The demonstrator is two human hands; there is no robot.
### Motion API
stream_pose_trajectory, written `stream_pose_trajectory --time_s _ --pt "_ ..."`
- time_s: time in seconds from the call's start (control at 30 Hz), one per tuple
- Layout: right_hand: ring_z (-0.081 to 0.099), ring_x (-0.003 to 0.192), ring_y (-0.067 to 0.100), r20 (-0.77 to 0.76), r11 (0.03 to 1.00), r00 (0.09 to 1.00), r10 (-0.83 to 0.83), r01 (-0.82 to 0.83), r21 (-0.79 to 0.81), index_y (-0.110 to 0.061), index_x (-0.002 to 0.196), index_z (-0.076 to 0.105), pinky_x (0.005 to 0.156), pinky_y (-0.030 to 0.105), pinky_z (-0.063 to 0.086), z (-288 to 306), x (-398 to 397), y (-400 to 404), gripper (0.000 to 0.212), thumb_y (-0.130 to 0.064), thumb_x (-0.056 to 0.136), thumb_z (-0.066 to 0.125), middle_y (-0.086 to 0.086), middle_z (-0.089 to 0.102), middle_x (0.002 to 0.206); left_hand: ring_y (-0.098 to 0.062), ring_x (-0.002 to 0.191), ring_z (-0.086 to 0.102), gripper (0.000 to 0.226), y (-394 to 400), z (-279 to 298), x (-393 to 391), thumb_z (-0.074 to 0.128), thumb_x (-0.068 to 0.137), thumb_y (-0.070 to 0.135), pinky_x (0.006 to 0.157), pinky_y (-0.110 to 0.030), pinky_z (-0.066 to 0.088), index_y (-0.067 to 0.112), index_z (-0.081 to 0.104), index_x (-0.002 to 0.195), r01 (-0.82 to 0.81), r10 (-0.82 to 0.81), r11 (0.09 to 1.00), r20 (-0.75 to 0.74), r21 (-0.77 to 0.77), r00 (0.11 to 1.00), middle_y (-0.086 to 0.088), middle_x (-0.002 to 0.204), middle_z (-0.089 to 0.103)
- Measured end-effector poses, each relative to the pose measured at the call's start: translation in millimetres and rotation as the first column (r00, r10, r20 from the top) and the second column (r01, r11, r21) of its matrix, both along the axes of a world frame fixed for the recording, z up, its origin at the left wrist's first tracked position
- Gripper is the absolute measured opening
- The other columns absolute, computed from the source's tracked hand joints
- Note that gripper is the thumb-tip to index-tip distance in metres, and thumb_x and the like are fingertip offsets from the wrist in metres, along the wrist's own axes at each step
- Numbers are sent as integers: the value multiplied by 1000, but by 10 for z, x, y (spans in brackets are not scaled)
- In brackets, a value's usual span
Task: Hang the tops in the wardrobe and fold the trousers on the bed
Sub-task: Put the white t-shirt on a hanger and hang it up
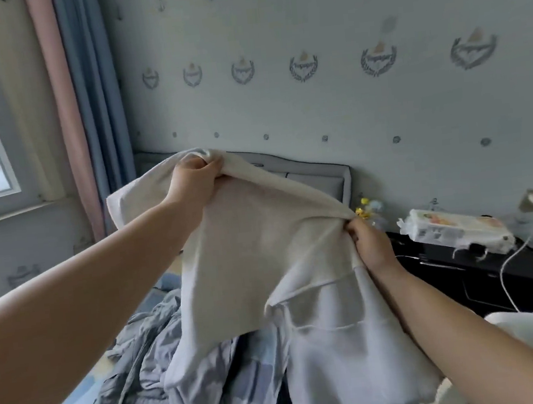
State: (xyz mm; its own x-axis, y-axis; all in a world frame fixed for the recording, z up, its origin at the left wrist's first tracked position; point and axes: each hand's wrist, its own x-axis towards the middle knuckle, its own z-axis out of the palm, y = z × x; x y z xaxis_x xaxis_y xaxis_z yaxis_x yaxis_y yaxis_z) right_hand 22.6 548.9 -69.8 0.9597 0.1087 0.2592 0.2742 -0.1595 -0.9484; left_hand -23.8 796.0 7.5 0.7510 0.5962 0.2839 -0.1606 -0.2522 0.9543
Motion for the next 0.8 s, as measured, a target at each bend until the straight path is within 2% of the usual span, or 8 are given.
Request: stream_pose_trajectory --time_s 0.1,0.2,0.3,0.37,0.47,0.57,0.67,0.8 --pt "38 63 12 -64 995 997 -46 52 91 -15 63 47 45 16 31 136 121 -379 29 -10 91 47 -1 42 61 -16 72 52 16 -349 -72 206 55 94 22 65 -25 39 10 62 87 92 -93 995 20 40 995 -9 81 58" --pt "38 52 7 -118 962 991 -69 98 256 -14 60 48 38 16 30 249 155 -706 27 -11 86 52 -2 44 58 -2 63 57 15 -775 -142 281 54 96 26 59 -15 41 18 64 88 261 -257 959 -49 112 965 7 77 65" --pt "42 49 7 -78 949 997 21 5 316 -24 46 48 39 13 31 324 133 -909 42 -15 87 54 -11 45 46 -6 91 68 24 -1241 -200 310 54 94 42 89 -34 50 27 64 110 505 -483 861 -218 58 848 9 103 72" --pt "59 60 7 -3 941 992 129 -122 315 -23 63 66 53 15 45 344 95 -1001 31 -17 89 52 -9 63 59 -9 90 70 38 -1602 -198 347 57 85 54 88 -38 53 29 63 112 643 -621 766 -260 0 739 6 102 73" --pt "67 100 19 121 930 955 270 -291 226 -30 95 72 86 32 53 321 39 -1097 25 -23 88 49 0 73 100 -9 87 70 60 -2051 -138 357 60 68 64 72 -29 56 26 63 113 766 -756 639 -236 -67 610 3 100 73" --pt "58 113 8 235 960 941 243 -268 79 -31 109 68 101 32 43 275 -2 -1284 34 -29 84 44 -8 67 114 -16 105 67 58 -2345 -101 405 66 74 52 87 -33 55 16 61 119 821 -814 568 -185 -59 551 -5 114 70" --pt "52 120 8 306 975 928 211 -178 -133 -33 106 65 107 37 38 296 0 -1596 34 -28 81 41 -9 62 121 -23 108 65 40 -2593 -109 462 70 85 32 98 -42 50 12 62 119 802 -789 595 -153 48 595 -12 114 69" --pt "24 134 -13 433 875 869 239 0 -484 -23 135 51 112 13 19 318 -42 -2144 57 -16 79 42 -31 31 142 -27 104 67 25 -2854 -136 652 68 88 20 95 -44 52 11 66 111 741 -736 669 -86 59 672 -13 107 71"
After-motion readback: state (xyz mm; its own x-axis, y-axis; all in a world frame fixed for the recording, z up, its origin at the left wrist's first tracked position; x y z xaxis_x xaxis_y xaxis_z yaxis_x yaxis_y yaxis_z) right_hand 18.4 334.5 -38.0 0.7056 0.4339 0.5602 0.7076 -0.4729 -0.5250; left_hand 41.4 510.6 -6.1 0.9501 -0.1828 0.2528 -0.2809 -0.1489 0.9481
